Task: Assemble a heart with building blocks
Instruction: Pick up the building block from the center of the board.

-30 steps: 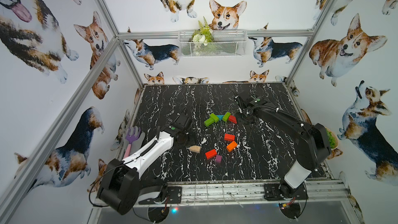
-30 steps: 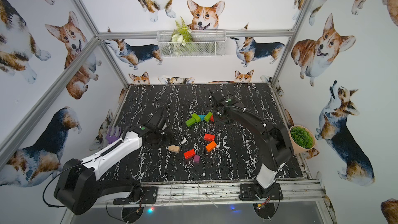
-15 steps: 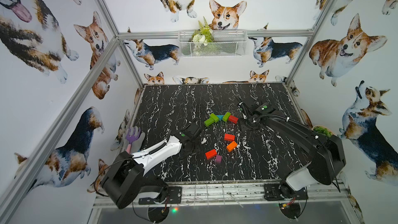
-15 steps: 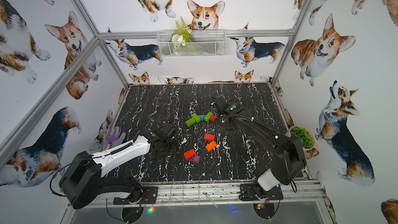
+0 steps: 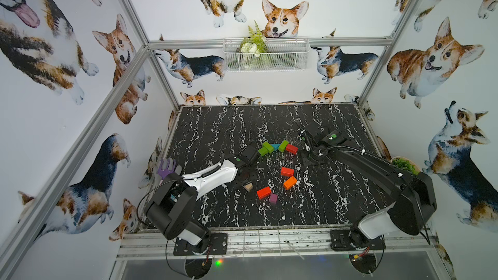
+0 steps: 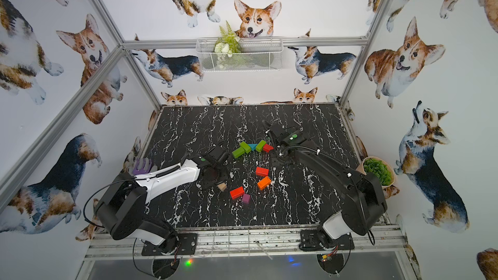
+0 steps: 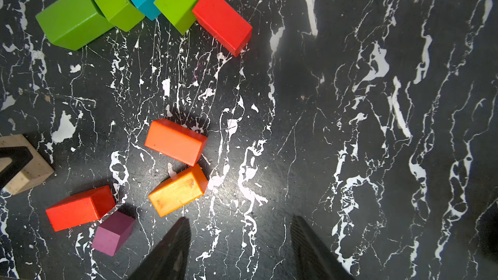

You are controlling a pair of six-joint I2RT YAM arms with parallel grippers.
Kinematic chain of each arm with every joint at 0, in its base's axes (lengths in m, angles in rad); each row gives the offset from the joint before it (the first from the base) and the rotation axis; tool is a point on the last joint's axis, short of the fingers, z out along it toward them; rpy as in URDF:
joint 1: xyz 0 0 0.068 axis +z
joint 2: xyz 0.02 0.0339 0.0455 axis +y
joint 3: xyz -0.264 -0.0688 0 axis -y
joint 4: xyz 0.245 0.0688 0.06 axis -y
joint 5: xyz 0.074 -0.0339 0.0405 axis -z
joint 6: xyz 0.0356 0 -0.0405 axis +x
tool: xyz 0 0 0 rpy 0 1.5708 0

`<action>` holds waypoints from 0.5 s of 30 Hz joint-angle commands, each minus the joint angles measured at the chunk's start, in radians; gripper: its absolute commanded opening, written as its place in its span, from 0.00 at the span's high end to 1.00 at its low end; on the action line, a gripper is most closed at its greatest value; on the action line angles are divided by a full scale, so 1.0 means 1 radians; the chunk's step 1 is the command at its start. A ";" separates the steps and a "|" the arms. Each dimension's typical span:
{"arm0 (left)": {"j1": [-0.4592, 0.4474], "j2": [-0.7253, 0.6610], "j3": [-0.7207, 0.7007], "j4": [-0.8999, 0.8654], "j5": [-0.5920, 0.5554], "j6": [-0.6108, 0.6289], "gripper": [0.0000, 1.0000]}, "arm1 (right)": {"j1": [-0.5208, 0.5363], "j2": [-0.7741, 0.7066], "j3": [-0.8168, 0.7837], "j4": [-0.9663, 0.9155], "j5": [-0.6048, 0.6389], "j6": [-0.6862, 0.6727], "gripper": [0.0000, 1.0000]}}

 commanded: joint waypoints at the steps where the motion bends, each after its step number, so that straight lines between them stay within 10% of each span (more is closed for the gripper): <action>1: 0.002 0.026 0.009 -0.036 -0.018 -0.023 0.31 | 0.001 -0.008 -0.005 -0.013 -0.002 0.020 0.38; 15: -0.008 0.120 0.064 -0.016 0.026 -0.031 0.83 | 0.001 -0.060 -0.028 -0.004 -0.010 0.048 0.41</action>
